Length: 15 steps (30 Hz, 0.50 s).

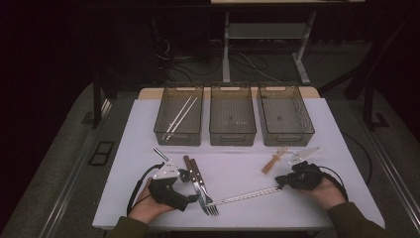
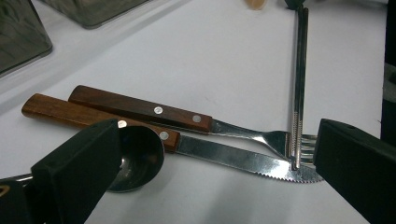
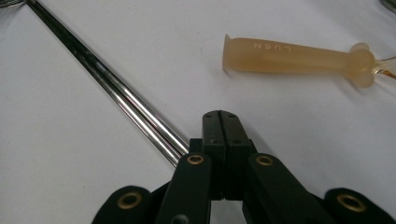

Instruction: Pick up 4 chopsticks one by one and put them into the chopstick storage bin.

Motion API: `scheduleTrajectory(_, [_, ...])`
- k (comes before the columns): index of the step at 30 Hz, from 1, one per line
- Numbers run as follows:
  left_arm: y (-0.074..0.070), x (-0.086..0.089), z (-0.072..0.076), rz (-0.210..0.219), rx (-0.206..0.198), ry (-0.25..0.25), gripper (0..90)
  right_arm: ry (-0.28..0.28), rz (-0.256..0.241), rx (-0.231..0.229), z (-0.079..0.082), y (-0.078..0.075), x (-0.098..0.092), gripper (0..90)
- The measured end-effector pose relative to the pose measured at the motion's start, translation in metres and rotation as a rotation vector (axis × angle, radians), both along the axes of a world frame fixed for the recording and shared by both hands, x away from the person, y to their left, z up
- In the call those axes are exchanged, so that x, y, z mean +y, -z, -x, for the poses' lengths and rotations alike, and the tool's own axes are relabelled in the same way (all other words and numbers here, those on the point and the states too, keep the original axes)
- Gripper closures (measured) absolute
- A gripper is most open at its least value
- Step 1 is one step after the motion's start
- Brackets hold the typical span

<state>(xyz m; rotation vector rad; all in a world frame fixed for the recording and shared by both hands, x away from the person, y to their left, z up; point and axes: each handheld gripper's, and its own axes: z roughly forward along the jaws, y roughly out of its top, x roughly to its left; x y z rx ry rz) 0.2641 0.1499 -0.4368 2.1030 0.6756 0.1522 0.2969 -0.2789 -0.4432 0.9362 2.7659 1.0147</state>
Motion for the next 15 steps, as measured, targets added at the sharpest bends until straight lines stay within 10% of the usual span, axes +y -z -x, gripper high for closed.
scheduleTrajectory(15, [0.000, 0.000, 0.000, 0.003, 0.007, -0.008, 0.0, -0.023, 0.009, 0.012, 0.018, -0.001, -0.005, 89.7])
